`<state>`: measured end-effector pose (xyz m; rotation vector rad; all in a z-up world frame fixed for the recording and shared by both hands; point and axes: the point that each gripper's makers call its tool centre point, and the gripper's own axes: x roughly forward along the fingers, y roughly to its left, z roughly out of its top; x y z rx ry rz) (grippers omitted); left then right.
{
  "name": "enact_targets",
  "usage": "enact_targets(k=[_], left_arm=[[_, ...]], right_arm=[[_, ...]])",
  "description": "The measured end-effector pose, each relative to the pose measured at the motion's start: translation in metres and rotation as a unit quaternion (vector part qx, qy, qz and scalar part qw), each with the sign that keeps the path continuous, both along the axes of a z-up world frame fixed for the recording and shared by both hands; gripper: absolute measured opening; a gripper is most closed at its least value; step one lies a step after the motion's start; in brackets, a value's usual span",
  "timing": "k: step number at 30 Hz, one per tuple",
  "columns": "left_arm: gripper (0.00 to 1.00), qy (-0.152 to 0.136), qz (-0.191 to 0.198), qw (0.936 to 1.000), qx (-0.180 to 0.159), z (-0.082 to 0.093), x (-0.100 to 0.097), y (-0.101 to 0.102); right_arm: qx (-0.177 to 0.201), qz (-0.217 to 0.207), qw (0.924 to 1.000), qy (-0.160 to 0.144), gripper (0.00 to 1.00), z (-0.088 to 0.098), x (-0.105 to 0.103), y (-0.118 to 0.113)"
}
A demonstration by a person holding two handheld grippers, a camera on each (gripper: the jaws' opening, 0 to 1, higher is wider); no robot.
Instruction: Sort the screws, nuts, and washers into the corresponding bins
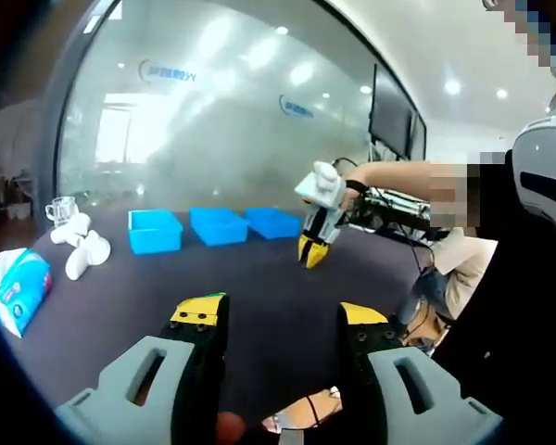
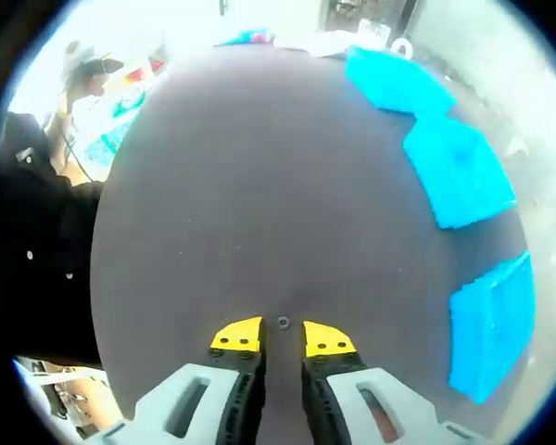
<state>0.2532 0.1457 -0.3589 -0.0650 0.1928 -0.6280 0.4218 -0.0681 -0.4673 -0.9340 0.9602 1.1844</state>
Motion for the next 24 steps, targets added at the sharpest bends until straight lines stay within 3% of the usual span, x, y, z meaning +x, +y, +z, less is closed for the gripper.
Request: enact_targets(k=[10,13,24], left_arm=[[0.44,0.003,0.004,1.0,0.0,-0.002,0.0,0.002],[0.44,0.002,0.006,1.0,-0.002,-0.002,-0.001,0.002],[0.43,-0.004,0.008,1.0,-0.003,0.003,-0.002,0.003]], right_arm=[[0.002,-0.003,0.9999,0.015,0.08,-0.004,-0.001,0.001],[0.004,-0.001,0.9997,0.024,0.03,-0.004,-0.006,0.002],[0.022,-0.003,0.9997,0.01,0.01,0.002,-0.015,0.001]])
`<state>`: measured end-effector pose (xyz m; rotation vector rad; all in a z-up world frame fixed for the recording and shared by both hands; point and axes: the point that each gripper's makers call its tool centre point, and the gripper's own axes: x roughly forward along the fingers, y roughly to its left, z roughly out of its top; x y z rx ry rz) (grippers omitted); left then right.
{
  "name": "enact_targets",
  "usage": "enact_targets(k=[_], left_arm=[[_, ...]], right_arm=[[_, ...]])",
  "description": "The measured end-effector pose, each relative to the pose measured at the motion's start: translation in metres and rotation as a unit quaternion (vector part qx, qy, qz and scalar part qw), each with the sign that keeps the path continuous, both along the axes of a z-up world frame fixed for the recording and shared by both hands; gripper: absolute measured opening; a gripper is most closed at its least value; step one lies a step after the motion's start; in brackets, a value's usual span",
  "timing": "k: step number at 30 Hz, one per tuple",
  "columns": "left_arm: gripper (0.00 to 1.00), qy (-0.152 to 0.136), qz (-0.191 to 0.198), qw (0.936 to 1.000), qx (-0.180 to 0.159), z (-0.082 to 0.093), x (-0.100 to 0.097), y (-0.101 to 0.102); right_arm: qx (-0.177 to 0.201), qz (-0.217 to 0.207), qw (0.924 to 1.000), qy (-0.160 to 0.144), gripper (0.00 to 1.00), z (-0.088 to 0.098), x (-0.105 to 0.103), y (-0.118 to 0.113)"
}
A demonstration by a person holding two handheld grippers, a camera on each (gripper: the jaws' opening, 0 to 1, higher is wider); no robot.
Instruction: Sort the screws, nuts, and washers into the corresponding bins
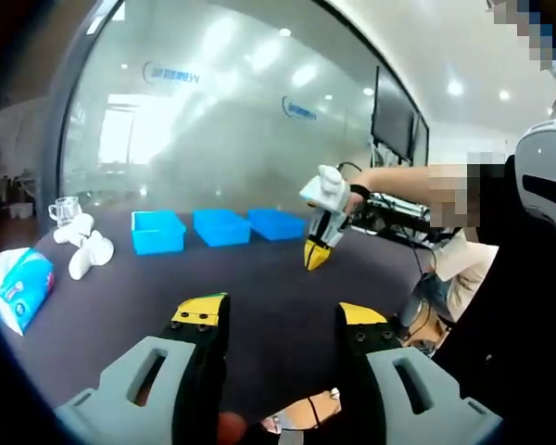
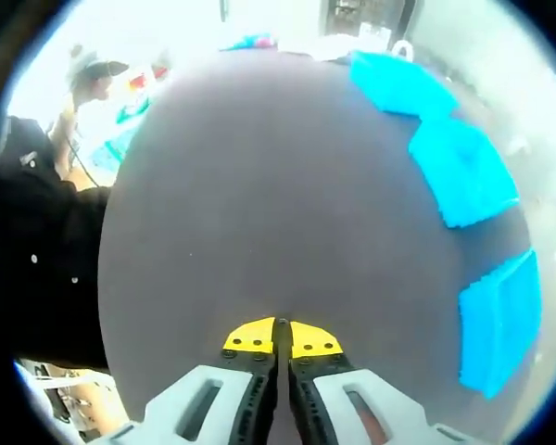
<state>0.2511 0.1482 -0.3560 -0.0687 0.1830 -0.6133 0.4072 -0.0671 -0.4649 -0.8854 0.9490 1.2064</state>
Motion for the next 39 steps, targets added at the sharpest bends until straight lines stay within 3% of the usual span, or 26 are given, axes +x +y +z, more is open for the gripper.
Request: enact_targets(k=[3,7,10,12,14,16,17,24,27,28,30,34,37,39], left_arm=[[0.43,-0.004,0.002,1.0,0.001,0.004,0.0,0.0],[0.43,-0.011,0.004,0.9999,-0.002,0.009,0.001,0.0],[0.43,-0.015,0.005,0.9999,0.0,0.011,0.002,-0.001],[0.43,-0.017,0.006,0.9998,-0.002,0.014,0.003,0.0],[0.43,-0.021,0.009,0.9997,-0.004,0.017,0.004,0.0],[0.43,-0.024,0.013,0.9996,-0.006,0.02,0.006,0.001],[0.43,-0.026,0.015,0.9995,-0.007,0.021,0.007,0.002],[0.43,-0.032,0.021,0.9992,-0.009,0.028,0.009,0.002],[0.43,-0.034,0.023,0.9991,-0.009,0.03,0.008,0.003],[0.43,-0.034,0.025,0.9991,-0.008,0.031,0.008,0.003],[0.43,-0.035,0.029,0.9989,-0.009,0.033,0.008,0.005],[0.43,-0.036,0.032,0.9988,-0.009,0.035,0.008,0.006],[0.43,-0.038,0.034,0.9986,-0.008,0.037,0.008,0.007],[0.43,-0.041,0.039,0.9983,-0.01,0.039,0.008,0.008]], right_arm=[[0.025,-0.008,0.9996,-0.009,0.01,0.01,-0.003,0.001],[0.089,-0.035,0.9951,-0.027,0.01,0.031,-0.008,0.004],[0.146,-0.065,0.986,-0.048,0.01,0.052,-0.009,0.003],[0.187,-0.091,0.9759,-0.065,0.01,0.067,-0.009,0.001],[0.226,-0.117,0.9633,-0.085,0.01,0.082,-0.008,-0.002],[0.266,-0.152,0.9452,-0.112,0.01,0.097,-0.006,-0.007],[0.271,-0.156,0.9427,-0.116,0.01,0.099,-0.006,-0.008],[0.379,-0.234,0.8761,-0.184,0.01,0.138,-0.007,-0.018],[0.408,-0.252,0.8505,-0.216,0.01,0.151,-0.007,-0.019],[0.421,-0.264,0.8369,-0.229,0.01,0.156,-0.006,-0.02],[0.441,-0.275,0.8201,-0.239,0.01,0.163,-0.004,-0.018],[0.457,-0.289,0.8051,-0.242,0.01,0.168,0.004,-0.012],[0.464,-0.294,0.7998,-0.241,0.01,0.172,0.016,-0.001],[0.466,-0.292,0.8004,-0.239,0.01,0.174,0.026,0.009]])
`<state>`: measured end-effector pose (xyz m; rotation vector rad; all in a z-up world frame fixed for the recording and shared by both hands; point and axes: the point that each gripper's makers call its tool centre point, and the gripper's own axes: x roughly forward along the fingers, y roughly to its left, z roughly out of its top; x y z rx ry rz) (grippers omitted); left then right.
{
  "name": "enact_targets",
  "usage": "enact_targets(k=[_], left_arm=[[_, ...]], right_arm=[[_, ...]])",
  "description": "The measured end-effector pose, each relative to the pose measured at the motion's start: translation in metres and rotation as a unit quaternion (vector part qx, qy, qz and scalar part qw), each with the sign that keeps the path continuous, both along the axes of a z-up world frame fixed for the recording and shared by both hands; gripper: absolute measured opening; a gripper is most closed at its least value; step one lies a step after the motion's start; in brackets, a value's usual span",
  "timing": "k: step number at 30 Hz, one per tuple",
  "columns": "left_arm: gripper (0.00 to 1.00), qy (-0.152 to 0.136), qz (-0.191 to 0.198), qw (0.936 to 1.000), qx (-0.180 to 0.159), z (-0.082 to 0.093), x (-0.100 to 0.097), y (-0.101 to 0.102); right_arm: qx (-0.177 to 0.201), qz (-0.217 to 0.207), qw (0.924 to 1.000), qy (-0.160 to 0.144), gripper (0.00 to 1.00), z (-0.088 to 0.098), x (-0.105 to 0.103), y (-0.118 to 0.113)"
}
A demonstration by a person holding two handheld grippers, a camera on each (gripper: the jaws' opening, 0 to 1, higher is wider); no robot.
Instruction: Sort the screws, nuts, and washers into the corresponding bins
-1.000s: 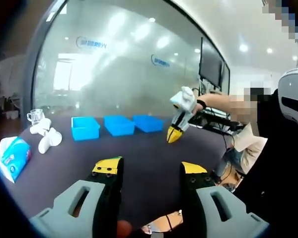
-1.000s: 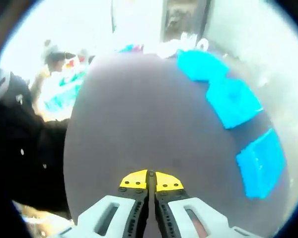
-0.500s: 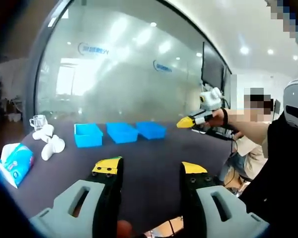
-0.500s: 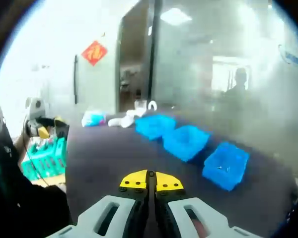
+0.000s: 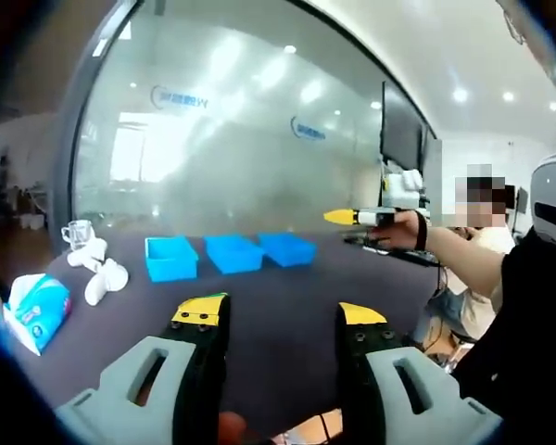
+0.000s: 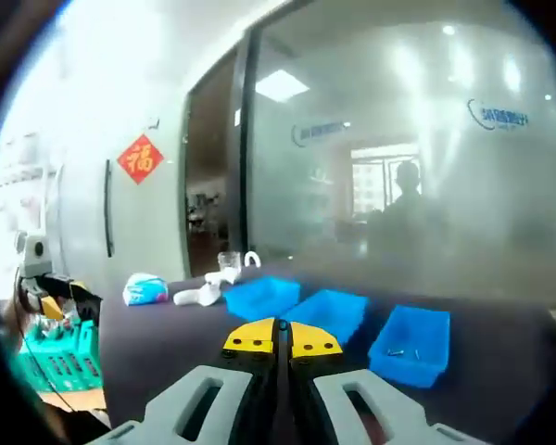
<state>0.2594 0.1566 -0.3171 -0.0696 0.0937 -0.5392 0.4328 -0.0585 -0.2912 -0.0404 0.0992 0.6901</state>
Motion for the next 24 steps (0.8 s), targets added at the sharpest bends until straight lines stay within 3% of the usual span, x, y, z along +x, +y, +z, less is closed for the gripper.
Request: enact_targets(k=[7,19,24], left_arm=[[0.43,-0.003,0.01,0.9999,-0.007,0.001,0.0,0.004],[0.43,0.0,0.022,0.9996,-0.017,-0.001,-0.003,0.013],[0.43,-0.001,0.028,0.9994,-0.022,0.0,-0.003,0.018]], right_arm=[[0.003,-0.005,0.9999,0.013,0.01,-0.001,0.05,0.031],[-0.027,-0.046,0.9969,0.057,0.01,-0.019,0.151,0.057],[-0.043,-0.066,0.9955,0.054,0.01,-0.018,0.177,0.064]])
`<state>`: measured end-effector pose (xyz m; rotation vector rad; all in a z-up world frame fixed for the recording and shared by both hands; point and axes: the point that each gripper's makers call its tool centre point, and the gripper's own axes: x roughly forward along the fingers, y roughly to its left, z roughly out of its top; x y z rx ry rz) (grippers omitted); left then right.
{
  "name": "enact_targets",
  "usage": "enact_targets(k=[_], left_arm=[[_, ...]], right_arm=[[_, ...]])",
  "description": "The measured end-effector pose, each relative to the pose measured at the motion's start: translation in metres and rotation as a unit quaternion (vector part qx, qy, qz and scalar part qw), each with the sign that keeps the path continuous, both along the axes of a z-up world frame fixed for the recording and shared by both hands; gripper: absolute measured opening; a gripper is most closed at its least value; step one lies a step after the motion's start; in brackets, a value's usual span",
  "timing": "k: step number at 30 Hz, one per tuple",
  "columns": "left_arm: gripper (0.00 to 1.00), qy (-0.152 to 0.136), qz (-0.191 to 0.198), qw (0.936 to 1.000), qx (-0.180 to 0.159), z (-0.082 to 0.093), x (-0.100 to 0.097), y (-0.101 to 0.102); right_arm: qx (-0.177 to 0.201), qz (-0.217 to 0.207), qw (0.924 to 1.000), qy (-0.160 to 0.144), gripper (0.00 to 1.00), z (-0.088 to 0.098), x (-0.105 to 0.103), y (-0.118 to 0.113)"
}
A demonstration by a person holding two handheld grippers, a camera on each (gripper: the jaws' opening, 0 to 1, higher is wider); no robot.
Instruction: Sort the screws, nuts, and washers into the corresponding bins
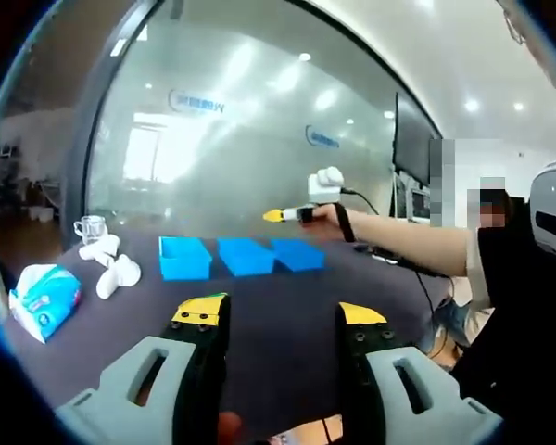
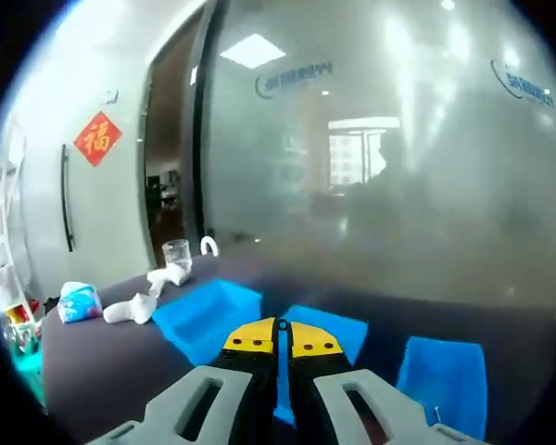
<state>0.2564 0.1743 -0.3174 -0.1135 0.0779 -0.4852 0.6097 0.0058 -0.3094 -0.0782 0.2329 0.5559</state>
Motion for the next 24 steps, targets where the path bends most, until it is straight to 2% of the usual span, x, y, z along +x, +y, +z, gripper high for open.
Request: enact_targets(k=[5,13,15,18,24], left_arm=[[0.43,0.0,0.003,1.0,-0.003,0.0,0.0,0.002],[0.43,-0.001,0.012,0.9999,-0.009,-0.001,0.0,0.007],[0.43,-0.002,0.014,0.9999,-0.01,0.0,-0.001,0.008],[0.43,-0.002,0.015,0.9998,-0.009,0.0,-0.001,0.008],[0.43,-0.004,0.016,0.9998,-0.01,0.003,0.0,0.01]], right_arm=[[-0.006,-0.008,0.9999,-0.009,0.01,0.005,0.013,0.008],[-0.026,-0.004,0.9996,-0.014,0.02,-0.001,0.02,0.022],[-0.027,-0.009,0.9994,-0.018,0.06,-0.001,0.021,0.022],[-0.03,-0.007,0.9991,-0.03,0.26,0.002,0.02,0.022],[-0.028,0.002,0.9986,-0.046,0.26,0.014,0.006,0.021]])
